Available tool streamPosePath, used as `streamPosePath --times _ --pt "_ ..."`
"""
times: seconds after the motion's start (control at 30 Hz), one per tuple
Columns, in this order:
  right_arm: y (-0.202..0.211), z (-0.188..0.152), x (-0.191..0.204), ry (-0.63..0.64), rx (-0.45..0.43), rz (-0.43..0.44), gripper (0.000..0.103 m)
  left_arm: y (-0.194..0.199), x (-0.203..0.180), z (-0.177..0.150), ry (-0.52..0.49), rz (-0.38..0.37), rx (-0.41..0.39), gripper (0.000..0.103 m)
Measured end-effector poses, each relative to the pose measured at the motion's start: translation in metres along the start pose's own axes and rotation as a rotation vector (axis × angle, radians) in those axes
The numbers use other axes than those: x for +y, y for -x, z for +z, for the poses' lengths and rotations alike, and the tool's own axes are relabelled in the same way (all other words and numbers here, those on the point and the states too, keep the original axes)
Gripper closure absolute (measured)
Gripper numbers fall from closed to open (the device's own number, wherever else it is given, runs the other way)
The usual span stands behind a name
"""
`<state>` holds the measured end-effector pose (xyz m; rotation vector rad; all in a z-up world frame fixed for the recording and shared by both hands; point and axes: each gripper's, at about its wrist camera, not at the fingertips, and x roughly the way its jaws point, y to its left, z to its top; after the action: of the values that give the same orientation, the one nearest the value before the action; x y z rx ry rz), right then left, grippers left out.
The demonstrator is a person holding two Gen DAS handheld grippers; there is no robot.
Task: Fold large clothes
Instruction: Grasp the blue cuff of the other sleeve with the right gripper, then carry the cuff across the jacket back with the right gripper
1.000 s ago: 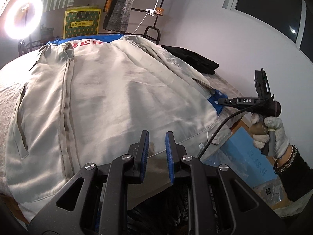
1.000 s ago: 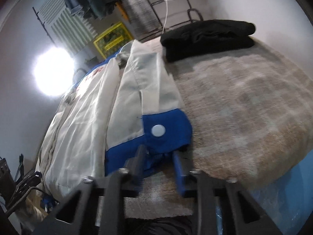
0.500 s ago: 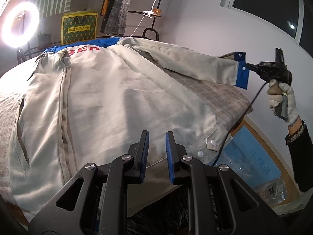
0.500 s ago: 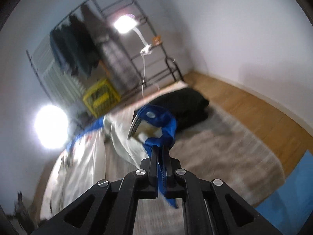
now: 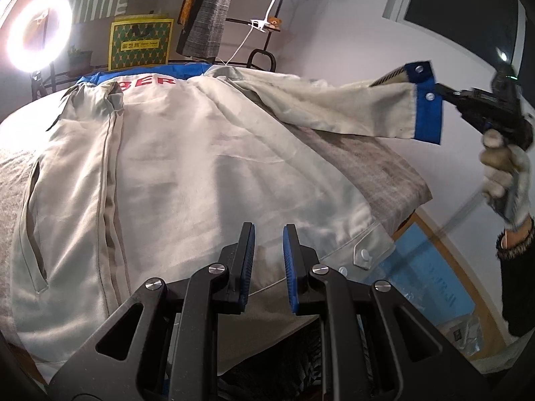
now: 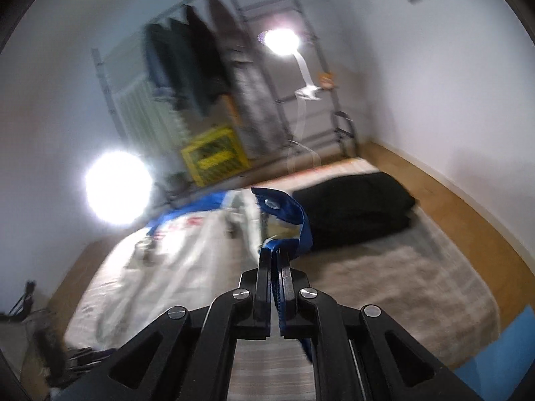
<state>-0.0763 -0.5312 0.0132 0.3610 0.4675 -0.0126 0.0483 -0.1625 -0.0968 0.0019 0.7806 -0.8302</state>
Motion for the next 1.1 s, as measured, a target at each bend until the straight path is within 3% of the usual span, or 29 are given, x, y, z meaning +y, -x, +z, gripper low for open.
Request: streamPosePath --times 0.17,0.2,0.33,0.37,0.43,0.53,0.7,0.77,0.93,1.03,1.1 --pt "0.005 -0.025 0.073 0.134 0.042 0.184 0.103 0.003 0.009 0.003 0.056 -0.018 -0.015 0.088" --pt "0.001 -0.039 0.093 0.168 0.085 0.242 0.103 0.004 0.012 0.004 0.070 -0.020 -0.016 0.088" --pt "-0.022 -0.091 0.142 0.311 0.241 0.330 0.103 0.003 0.023 0.005 0.138 -0.023 -0.015 0.087" --pt "-0.032 -0.109 0.154 0.356 0.299 0.347 0.103 0.003 0.026 0.005 0.155 -0.032 -0.014 0.076" --pt "-0.046 -0.131 0.160 0.392 0.371 0.355 0.103 0.001 0.032 0.005 0.200 -0.062 -0.009 0.058" --pt "-0.070 -0.156 0.160 0.411 0.470 0.341 0.103 -0.003 0.033 0.005 0.218 -0.084 0.000 0.056" --pt "-0.078 -0.171 0.159 0.464 0.575 0.428 0.095 -0.011 0.028 0.007 0.207 -0.104 0.013 0.056" --pt "-0.072 -0.164 0.153 0.461 0.567 0.463 0.077 -0.013 0.025 0.006 0.208 -0.115 0.017 0.056" --pt "-0.065 -0.126 0.127 0.381 0.460 0.506 0.074 -0.013 0.006 0.003 0.187 -0.159 0.030 0.056" --pt "-0.080 -0.088 0.105 0.297 0.393 0.477 0.072 -0.010 -0.018 0.003 0.140 -0.194 0.033 0.056" --pt "-0.088 -0.067 0.094 0.264 0.357 0.446 0.069 -0.009 -0.033 0.004 0.105 -0.208 0.030 0.050"
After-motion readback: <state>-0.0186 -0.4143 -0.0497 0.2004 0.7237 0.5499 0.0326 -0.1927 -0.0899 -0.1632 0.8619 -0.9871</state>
